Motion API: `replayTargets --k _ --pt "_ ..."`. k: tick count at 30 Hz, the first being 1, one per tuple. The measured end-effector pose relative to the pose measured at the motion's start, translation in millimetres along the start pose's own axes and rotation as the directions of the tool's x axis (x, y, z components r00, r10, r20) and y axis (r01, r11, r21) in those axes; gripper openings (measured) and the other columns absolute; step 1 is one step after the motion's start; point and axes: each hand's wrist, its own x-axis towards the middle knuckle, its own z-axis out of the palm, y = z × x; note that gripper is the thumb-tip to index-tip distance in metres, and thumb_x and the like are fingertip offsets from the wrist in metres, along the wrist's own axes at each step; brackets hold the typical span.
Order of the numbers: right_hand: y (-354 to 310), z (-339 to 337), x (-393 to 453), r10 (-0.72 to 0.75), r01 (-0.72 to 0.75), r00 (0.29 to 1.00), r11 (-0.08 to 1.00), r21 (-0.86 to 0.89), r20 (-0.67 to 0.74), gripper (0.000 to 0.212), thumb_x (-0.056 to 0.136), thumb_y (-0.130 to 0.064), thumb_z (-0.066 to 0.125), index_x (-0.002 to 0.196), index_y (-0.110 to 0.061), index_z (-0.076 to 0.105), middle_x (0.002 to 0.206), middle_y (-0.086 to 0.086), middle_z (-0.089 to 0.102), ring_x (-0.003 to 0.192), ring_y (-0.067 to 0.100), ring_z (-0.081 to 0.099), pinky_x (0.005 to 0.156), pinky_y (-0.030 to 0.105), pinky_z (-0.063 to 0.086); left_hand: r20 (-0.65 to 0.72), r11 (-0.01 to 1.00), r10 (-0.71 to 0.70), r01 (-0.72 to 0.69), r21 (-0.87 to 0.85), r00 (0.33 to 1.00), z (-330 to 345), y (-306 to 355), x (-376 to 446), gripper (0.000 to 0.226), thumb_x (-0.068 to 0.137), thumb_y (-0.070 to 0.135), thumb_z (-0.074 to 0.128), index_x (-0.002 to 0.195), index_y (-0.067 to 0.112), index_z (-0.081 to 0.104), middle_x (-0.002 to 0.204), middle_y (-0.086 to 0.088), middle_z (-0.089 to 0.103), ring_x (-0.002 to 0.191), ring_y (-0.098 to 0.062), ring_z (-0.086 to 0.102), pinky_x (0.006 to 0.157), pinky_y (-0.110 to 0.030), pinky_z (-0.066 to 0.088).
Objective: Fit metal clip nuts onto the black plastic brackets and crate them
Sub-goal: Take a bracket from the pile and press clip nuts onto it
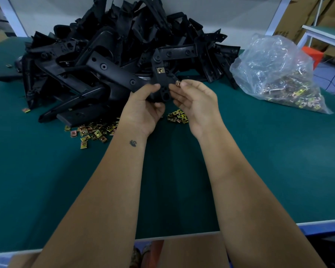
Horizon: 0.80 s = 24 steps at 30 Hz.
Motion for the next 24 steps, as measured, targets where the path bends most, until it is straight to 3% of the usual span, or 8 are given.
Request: replayTargets --k 5,8,13,19,24 --pt "-0.1 -0.1 -0.2 -0.001 0.001 1.000 1.000 -0.007 0.013 0.009 0.096 -0.007 0.057 0.092 -0.014 0.062 0.084 0.002 0.076 0.083 0.013 0.073 0.074 0.024 0.057 0.030 1.000 -0.010 0.009 0.020 0.999 0.3 0.2 -0.6 0.025 0.091 0.004 0.055 0.115 0.010 0.051 0.099 -0.003 0.064 0.068 -0.008 0.057 0.046 -0.014 0.035" --pt "0.4 0.2 0.8 -0.005 0.005 1.000 1.000 -0.025 -0.001 0.009 0.096 -0.007 0.057 0.094 -0.012 0.063 0.084 0.002 0.076 0.081 0.013 0.072 0.070 0.023 0.056 0.037 1.000 -0.014 0.013 0.024 0.999 0.9 0.0 -0.5 0.030 0.091 0.003 0.056 0.119 0.012 0.049 0.107 -0.005 0.063 0.068 -0.008 0.059 0.046 -0.014 0.034" --pt "3.4 0.2 2.4 -0.019 0.019 1.000 0.998 -0.067 -0.002 0.012 0.096 -0.005 0.056 0.099 -0.010 0.067 0.091 0.006 0.073 0.086 0.017 0.071 0.079 0.028 0.056 0.038 0.999 -0.021 0.020 0.029 0.999 1.6 -0.3 -0.4 0.031 0.091 0.003 0.055 0.120 0.013 0.049 0.114 -0.006 0.059 0.074 -0.009 0.056 0.046 -0.015 0.033" --pt "3.6 -1.3 2.0 -0.008 0.008 1.000 0.991 -0.136 0.003 0.014 0.094 -0.006 0.060 0.093 -0.015 0.070 0.076 -0.001 0.069 0.069 0.012 0.065 0.070 0.026 0.052 0.042 1.000 -0.017 0.016 0.019 0.999 2.2 1.1 -2.0 0.028 0.091 0.004 0.054 0.117 0.011 0.049 0.112 -0.007 0.061 0.073 -0.011 0.059 0.046 -0.015 0.033" --pt "3.1 0.9 4.0 0.003 -0.003 1.000 0.994 -0.106 -0.002 0.017 0.091 -0.001 0.056 0.083 -0.012 0.066 0.072 0.002 0.067 0.066 0.012 0.064 0.070 0.026 0.050 0.054 0.999 -0.030 0.029 0.023 0.998 2.2 1.1 -2.5 0.019 0.092 0.005 0.053 0.111 0.010 0.053 0.101 -0.005 0.064 0.072 -0.011 0.057 0.046 -0.014 0.033"
